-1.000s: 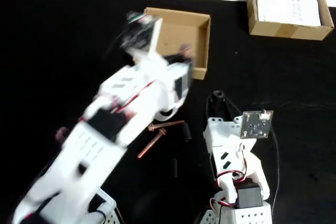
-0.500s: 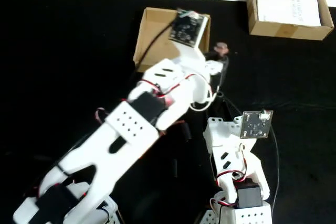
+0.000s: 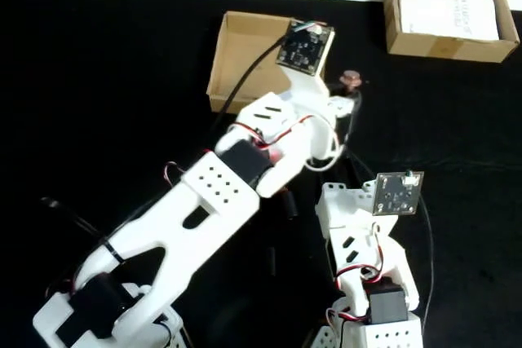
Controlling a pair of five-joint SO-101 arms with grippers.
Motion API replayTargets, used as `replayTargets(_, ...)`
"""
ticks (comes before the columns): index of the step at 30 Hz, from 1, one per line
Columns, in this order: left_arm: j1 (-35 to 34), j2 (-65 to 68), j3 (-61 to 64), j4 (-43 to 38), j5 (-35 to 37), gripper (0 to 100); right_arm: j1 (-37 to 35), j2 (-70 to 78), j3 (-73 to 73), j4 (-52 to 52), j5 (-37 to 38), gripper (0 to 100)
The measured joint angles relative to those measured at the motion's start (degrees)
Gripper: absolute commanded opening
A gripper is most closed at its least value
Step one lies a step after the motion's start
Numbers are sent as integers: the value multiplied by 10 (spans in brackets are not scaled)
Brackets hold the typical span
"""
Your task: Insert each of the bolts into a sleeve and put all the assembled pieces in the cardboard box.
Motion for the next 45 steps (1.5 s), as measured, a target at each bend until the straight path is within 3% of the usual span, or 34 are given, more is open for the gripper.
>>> replayTargets(26,33,-27,27,58,-3,10,1,2,4,-18,0,8)
replayTargets(29,39,-29,29,61,25,10,1,2,4,-18,0,8)
replayTargets(43,46,-27,31,164,54,17,-1,1,4,-25,0,8)
replayTargets(45,46,-27,31,180,36,63,-1,1,4,-25,0,8)
